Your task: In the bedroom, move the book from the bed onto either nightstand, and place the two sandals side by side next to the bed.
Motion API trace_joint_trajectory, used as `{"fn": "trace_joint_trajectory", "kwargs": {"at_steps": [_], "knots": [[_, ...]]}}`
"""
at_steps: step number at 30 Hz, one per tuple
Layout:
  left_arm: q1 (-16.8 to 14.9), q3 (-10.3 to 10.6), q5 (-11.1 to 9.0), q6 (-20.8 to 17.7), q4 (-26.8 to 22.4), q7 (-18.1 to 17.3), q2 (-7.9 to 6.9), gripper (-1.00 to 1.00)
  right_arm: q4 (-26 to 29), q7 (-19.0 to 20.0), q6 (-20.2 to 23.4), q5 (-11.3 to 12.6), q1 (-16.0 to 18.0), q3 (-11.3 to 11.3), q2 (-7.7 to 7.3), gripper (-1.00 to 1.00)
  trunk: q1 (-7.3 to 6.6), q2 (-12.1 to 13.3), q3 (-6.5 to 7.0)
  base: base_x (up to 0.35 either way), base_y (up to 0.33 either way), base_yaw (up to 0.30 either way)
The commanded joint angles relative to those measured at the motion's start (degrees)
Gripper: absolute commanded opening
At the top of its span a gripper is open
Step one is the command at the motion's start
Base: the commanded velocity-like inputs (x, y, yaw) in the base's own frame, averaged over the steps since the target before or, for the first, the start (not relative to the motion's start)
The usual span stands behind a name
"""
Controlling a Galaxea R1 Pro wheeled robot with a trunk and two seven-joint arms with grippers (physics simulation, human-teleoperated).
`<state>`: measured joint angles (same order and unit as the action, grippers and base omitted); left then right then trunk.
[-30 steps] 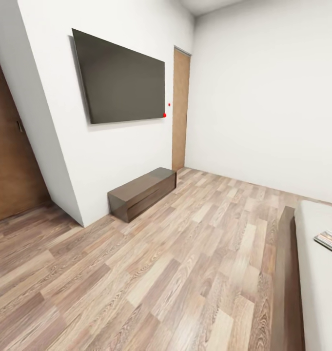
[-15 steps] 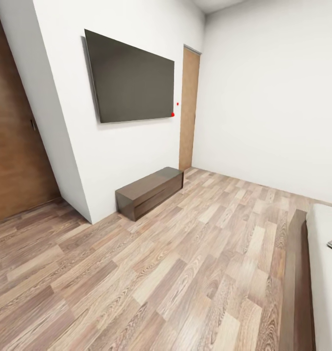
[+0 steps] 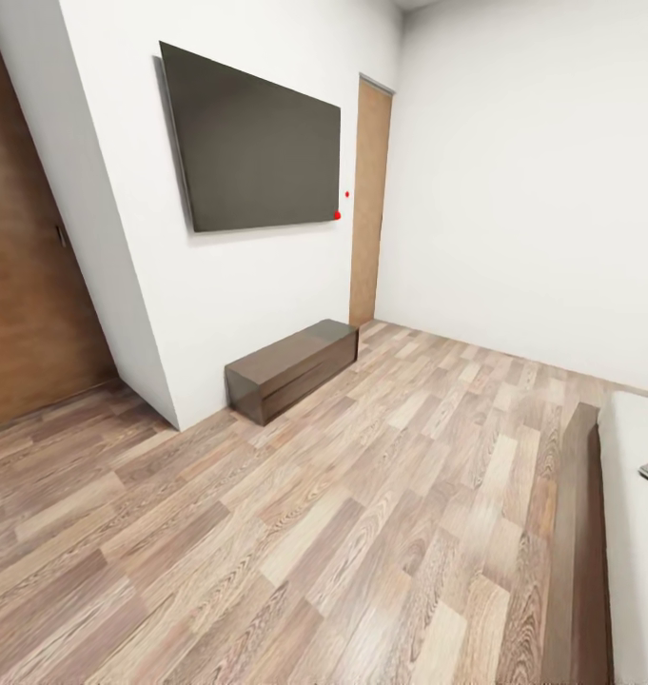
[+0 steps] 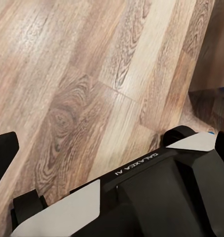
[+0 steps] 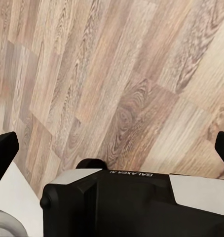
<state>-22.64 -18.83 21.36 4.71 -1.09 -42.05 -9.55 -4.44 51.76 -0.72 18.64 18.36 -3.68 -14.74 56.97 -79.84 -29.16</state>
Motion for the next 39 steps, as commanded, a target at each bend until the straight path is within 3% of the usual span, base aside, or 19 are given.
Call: {"fn": "trace_joint_trajectory", "kwargs": {"at_steps": [1, 10, 39], "knots": [[-0.04, -0.33, 0.61, 0.48, 0.04, -0.07, 0.0, 1.0, -0.21, 0.24, -0.07, -0.09, 0.1, -0.36, -0.02, 1.0, 0.0, -0.04, -0.15, 0.0, 0.0, 0.0], [-0.05, -0.33, 0.61, 0.48, 0.04, -0.08, -0.02, 1.0, -0.22, 0.23, -0.07, -0.09, 0.1, -0.36, -0.02, 1.0, 0.0, -0.04, -0.73, 0.0, 0.0, 0.0], [-0.03, -0.33, 0.54, 0.48, 0.04, -0.05, -0.01, 1.0, -0.22, 0.2, -0.07, -0.09, 0.07, -0.36, -0.02, 1.0, 0.0, -0.04, -0.77, 0.001, 0.0, 0.0]]}}
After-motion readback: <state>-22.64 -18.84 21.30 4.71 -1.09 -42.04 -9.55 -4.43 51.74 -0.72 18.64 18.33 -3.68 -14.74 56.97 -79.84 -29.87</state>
